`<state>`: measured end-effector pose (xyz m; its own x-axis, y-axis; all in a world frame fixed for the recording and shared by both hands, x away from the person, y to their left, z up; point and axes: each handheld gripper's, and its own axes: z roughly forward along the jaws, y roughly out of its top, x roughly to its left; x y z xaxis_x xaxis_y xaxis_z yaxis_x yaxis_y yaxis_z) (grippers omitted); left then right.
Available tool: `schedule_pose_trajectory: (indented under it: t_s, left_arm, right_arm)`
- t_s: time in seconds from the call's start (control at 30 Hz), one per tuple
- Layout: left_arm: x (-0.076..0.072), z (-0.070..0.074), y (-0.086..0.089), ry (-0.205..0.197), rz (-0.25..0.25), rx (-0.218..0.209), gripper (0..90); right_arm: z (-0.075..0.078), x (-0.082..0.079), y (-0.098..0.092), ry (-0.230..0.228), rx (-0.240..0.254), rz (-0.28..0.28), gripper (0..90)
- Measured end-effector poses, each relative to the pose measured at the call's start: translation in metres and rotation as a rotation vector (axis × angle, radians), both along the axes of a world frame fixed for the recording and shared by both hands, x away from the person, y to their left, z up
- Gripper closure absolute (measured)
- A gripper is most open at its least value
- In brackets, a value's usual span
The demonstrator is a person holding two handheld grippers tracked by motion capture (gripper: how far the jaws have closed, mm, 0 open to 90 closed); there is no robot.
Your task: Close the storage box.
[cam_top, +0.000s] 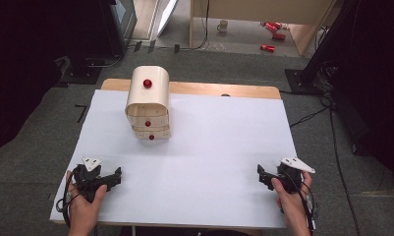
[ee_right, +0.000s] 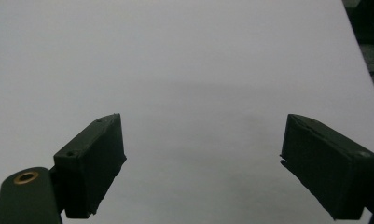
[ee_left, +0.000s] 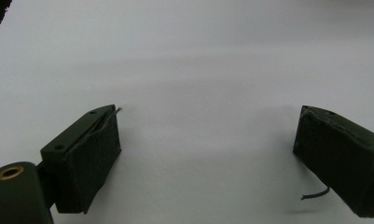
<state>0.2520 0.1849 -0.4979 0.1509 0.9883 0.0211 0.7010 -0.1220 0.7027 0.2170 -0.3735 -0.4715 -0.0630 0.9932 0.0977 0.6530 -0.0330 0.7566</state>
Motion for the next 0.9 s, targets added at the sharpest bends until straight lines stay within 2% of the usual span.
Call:
schedule_pose_trajectory:
  t_s: [0.13,0.17,0.2,0.23,0.33,0.4,0.43,0.53,0.6,0.63,0.73,0.9]
  left_arm:
    - [0.000,0.000,0.000,0.000,0.001,0.000,7.1]
    - [0.000,0.000,0.000,0.000,0.001,0.000,7.1]
    - [0.000,0.000,0.000,0.000,0.001,0.000,7.1]
    - [0.000,0.000,0.000,0.000,0.000,0.001,7.0]
    - [0.000,0.000,0.000,0.001,0.000,0.000,7.0]
    - [0.000,0.000,0.000,0.001,0.000,0.000,7.1]
    - [0.000,0.000,0.000,0.000,0.000,0.000,7.0]
    - [0.000,0.000,0.000,0.000,0.000,0.000,7.1]
    - [0.000,0.000,0.000,0.000,0.000,0.000,7.1]
    - [0.000,0.000,0.000,0.000,0.000,0.000,7.0]
    - [0.000,0.000,0.000,0.000,0.000,0.000,7.0]
    - [0.000,0.000,0.000,0.000,0.000,0.000,7.1]
  right_arm:
    - [-0.003,-0.005,-0.012,0.007,-0.007,-0.009,13.2]
    - [-0.005,-0.009,-0.023,0.011,-0.008,-0.019,13.2]
    - [-0.005,-0.009,-0.023,0.011,-0.008,-0.019,13.2]
    - [-0.008,-0.012,-0.032,0.017,-0.011,-0.027,13.2]
    - [-0.012,-0.015,-0.039,0.026,-0.022,-0.032,13.2]
    - [-0.023,-0.018,-0.050,0.053,-0.046,-0.038,13.2]
    - [-0.026,-0.019,-0.051,0.066,-0.047,-0.044,13.0]
    - [-0.026,-0.021,-0.053,0.049,-0.024,-0.037,13.1]
    - [-0.030,-0.020,-0.045,0.048,-0.087,-0.033,12.9]
    - [-0.030,-0.021,-0.043,0.037,-0.098,-0.034,13.2]
    - [-0.031,-0.022,-0.045,0.034,-0.075,-0.037,12.8]
    - [-0.031,-0.022,-0.045,0.032,-0.077,-0.038,12.9]
